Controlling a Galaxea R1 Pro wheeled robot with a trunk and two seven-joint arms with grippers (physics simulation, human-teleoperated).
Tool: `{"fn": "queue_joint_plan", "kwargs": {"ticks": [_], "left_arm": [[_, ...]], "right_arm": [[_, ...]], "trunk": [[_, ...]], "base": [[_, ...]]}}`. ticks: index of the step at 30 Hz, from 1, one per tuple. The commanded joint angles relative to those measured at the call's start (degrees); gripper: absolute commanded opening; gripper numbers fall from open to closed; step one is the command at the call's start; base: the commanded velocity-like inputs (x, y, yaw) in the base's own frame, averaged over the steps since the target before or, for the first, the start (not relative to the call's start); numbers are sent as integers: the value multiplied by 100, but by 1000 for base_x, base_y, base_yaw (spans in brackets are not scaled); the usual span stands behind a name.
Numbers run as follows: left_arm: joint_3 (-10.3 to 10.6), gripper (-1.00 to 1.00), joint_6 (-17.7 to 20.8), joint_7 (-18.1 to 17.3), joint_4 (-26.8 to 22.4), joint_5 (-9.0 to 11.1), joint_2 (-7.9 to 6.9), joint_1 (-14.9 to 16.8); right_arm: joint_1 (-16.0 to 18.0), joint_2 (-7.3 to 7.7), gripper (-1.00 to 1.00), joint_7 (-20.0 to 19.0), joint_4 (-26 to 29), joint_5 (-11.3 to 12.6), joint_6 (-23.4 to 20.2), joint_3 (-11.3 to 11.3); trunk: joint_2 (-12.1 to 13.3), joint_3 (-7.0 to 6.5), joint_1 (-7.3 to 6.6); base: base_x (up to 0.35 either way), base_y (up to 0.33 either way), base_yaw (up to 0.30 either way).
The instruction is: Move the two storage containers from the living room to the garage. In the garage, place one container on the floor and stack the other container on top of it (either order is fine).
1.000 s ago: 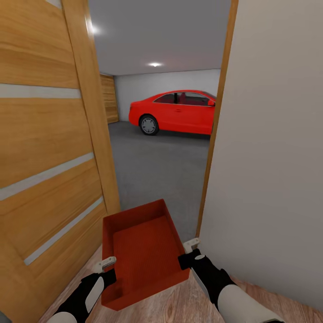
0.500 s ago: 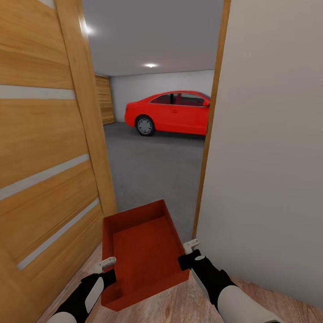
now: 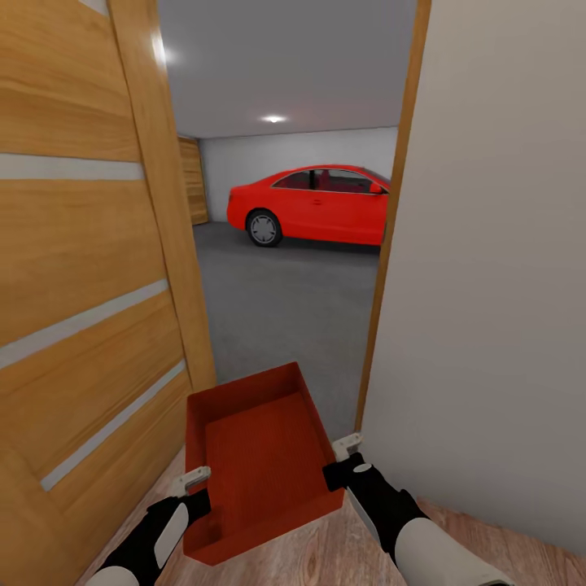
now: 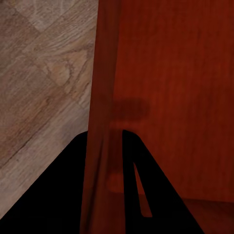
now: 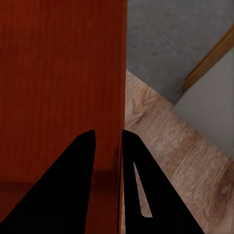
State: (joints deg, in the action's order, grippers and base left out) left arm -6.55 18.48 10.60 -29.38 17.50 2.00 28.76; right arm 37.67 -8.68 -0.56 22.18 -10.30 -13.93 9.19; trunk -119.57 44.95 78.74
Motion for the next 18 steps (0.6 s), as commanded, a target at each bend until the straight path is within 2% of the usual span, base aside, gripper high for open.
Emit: {"fn": "queue_joint_plan", "kwargs": {"ticks": [1, 12, 18], "left_arm": [[-74, -100, 42, 54, -85, -36, -41, 6], [-74, -100, 42, 55, -85, -36, -42, 5], [-74, -100, 42, 48, -85, -36, -42, 6]], "right_arm": [[-4, 8, -100, -25, -3, 45, -39, 118], [-4, 6, -100, -27, -3, 45, -39, 118], [-1, 6, -100, -26, -3, 45, -40, 118]], "trunk": [[-3, 6, -1], [-3, 6, -1], [-3, 6, -1]], "base": [[0, 25, 0], [3, 4, 0], [183, 104, 0]]}}
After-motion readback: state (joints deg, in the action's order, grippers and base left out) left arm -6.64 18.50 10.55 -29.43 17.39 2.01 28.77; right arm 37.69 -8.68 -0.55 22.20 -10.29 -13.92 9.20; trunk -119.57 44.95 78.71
